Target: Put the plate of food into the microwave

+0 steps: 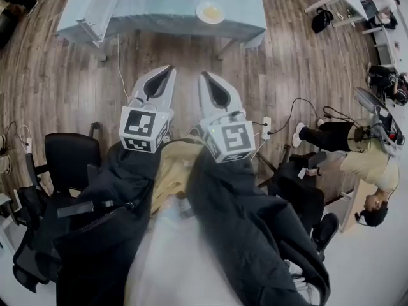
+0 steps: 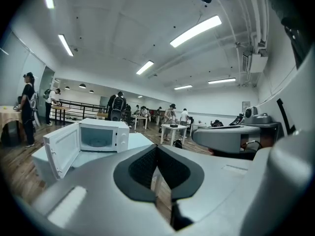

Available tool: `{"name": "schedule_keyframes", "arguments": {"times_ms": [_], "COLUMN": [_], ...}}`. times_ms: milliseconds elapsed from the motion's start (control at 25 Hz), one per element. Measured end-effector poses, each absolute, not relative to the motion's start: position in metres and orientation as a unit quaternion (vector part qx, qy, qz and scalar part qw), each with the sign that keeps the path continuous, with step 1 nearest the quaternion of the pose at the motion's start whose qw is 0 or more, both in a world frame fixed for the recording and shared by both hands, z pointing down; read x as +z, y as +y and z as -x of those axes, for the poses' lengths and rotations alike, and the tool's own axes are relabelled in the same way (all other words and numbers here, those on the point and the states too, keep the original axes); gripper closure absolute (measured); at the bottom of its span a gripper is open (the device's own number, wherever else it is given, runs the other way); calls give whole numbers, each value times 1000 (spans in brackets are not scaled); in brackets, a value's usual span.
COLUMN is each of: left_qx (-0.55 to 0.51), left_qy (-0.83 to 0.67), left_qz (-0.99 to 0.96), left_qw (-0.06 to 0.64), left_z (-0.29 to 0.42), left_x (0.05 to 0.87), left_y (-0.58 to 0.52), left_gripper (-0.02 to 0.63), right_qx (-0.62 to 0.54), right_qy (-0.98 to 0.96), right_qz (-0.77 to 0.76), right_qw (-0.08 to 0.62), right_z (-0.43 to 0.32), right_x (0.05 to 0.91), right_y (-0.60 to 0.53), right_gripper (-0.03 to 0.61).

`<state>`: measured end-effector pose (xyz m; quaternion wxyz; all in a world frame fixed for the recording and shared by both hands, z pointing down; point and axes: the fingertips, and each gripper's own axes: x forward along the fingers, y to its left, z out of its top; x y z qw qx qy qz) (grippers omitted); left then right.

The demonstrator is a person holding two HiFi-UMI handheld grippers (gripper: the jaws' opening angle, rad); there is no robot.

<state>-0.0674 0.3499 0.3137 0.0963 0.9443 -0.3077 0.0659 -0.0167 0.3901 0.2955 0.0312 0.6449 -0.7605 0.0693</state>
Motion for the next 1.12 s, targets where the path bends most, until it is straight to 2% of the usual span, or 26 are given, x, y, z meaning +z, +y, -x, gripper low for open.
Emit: {"name": "schedule_keyframes", "arguments": {"times_ms": [200,520,1120], "left_qx": [76,80,91], "left_qy": [-306,-299,-346], "left_qz": [-942,-941,-926], "left_qw": [113,135,122], "left_z": [93,89,29], "left_x": [323,339,335], "left_y": [341,328,217], "left_gripper": [617,617,617], "right_qx": [86,101,97], "right_qy": [-753,-750,-786], "right_qz": [-651,-651,-610], "right_qw": [35,53,37], "right_z": [38,38,-31], "right_x": [302,318,318], "right_y": [380,369,253], "right_gripper": [581,581,581]}}
